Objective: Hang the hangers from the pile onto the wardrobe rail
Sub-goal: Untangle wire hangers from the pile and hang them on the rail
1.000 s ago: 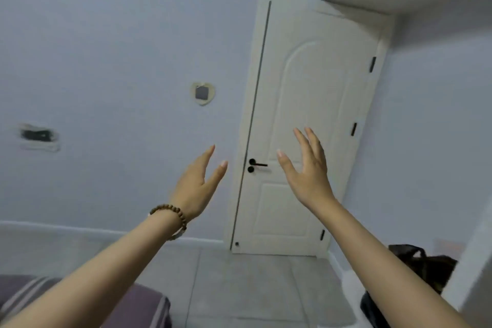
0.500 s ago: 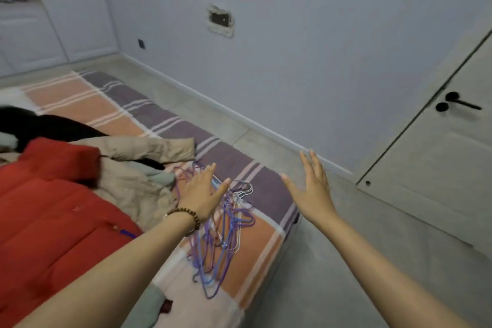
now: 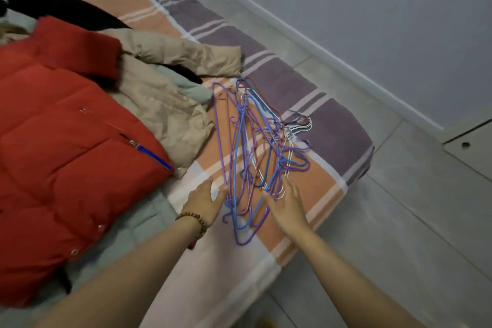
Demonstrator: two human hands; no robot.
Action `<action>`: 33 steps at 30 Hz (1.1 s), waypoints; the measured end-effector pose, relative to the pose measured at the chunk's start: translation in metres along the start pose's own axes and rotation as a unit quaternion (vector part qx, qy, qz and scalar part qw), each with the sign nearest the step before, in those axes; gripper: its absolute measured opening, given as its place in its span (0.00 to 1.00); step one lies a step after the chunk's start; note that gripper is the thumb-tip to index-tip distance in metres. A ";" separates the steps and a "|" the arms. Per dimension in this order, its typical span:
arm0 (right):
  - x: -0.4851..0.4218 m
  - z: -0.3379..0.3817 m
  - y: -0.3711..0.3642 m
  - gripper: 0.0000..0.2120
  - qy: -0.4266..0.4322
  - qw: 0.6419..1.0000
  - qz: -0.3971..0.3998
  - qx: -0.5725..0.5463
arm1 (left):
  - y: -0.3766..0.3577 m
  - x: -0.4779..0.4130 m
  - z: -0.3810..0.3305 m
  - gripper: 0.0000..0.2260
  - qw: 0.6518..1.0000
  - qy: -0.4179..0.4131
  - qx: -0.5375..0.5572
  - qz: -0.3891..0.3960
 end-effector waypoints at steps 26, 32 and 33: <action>-0.048 -0.023 -0.051 0.16 -0.110 0.923 0.084 -0.360 | -0.045 -0.022 -0.021 0.04 0.928 -0.036 0.365 -0.069; -0.044 -0.005 -0.052 0.11 -0.079 0.903 0.093 -0.411 | -0.036 -0.014 -0.017 0.05 0.918 -0.072 0.380 -0.085; -0.043 -0.001 -0.052 0.11 -0.075 0.901 0.099 -0.416 | -0.035 -0.012 -0.017 0.06 0.915 -0.074 0.387 -0.088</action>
Point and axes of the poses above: each hand's wrist, its own x-axis away from the middle knuckle, its own y-axis out of the back of the hand, z = x × y, the point moved 1 cm from there along -x, towards the middle knuckle, and after that the axes turned 6 degrees about z, right-handed, at the moved point
